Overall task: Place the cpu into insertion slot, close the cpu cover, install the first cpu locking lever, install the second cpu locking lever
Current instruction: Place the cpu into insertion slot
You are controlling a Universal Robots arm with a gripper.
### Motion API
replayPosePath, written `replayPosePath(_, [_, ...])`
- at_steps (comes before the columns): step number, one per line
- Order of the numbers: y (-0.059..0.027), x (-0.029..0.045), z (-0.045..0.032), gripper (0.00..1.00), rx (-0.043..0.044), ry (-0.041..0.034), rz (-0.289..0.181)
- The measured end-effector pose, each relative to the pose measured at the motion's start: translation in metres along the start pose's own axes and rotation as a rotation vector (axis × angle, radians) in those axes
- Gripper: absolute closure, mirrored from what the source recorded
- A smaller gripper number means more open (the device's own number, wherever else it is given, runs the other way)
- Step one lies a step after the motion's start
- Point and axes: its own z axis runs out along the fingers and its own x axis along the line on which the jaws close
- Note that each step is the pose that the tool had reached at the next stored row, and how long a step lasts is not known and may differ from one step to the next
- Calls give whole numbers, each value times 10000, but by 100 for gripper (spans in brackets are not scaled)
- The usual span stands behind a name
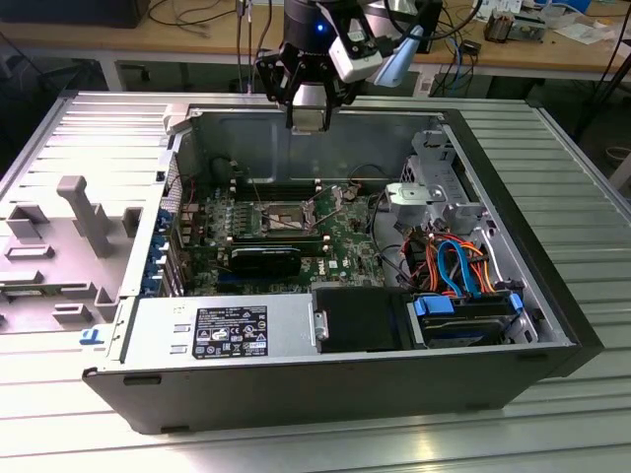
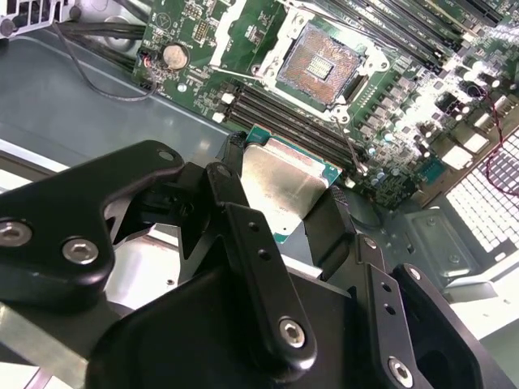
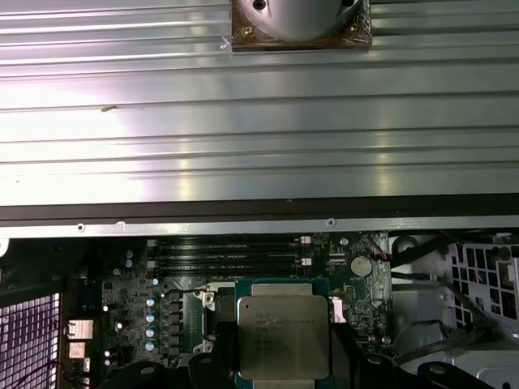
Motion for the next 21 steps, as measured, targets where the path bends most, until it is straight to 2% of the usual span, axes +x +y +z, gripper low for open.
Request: replayPosePath(21, [-25, -1, 37, 45, 0, 0, 0])
